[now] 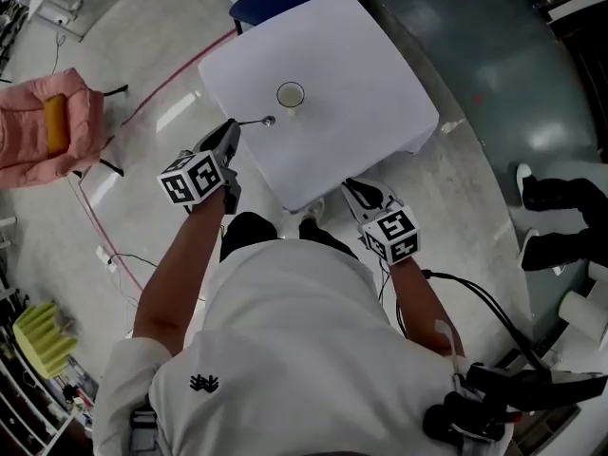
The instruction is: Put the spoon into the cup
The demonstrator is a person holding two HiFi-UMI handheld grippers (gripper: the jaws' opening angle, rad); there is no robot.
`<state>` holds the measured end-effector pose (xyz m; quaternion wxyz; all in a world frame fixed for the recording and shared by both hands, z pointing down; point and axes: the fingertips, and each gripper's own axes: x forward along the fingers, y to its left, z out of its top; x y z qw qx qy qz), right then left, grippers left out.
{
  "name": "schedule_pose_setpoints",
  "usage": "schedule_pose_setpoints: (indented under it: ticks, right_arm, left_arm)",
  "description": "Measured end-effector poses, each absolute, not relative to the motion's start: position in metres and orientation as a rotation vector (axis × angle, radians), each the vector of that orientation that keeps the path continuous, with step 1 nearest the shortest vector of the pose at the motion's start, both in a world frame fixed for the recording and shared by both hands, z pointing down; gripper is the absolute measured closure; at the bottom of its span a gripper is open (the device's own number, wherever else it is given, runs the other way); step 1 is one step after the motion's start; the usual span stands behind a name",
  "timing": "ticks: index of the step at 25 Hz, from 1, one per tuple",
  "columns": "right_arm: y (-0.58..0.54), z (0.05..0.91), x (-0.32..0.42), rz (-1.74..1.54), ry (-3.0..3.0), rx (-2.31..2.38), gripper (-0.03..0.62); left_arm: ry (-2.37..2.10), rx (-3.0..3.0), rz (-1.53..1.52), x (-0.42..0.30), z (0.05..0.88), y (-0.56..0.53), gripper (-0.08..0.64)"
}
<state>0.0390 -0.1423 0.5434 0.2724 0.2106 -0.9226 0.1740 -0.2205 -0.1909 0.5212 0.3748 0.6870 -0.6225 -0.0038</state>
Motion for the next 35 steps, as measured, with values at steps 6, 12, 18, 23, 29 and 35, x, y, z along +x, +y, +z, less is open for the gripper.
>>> schedule_pose_setpoints:
  ticks: [6,12,18,23,29,35]
  right_arm:
    - [-0.165,0.545,0.035,0.535,-2.436,0.658,0.551]
    - [-0.181,0.538,0.030,0.619,-2.371,0.831,0.551]
    - [-0.183,0.536,0.009,0.664,-2.308,0.963,0.550]
    - [-0.179,0.538,0.007,0.705,-2.253,1.035,0.550]
    - [-0.177,0.540,0.013,0.750,-2.207,1.118,0.550]
    - [-0.175,0.541,0.011,0.774,-2.197,1.156,0.550]
  left_arm:
    - [-1.546,1.759,0.071,-0.225,0.556,-0.254,0.509]
    - [-1.457,1.767,0.174,-0.228,0.596,-0.301,0.509]
    - [-1.360,1.834,0.286,-0.230,0.628,-0.334,0.509]
    - [-1.305,1.879,0.373,-0.221,0.649,-0.353,0.509]
    - [-1.253,1.916,0.465,-0.203,0.662,-0.364,0.509]
    - [-1.229,1.928,0.537,-0.196,0.674,-0.365,0.508]
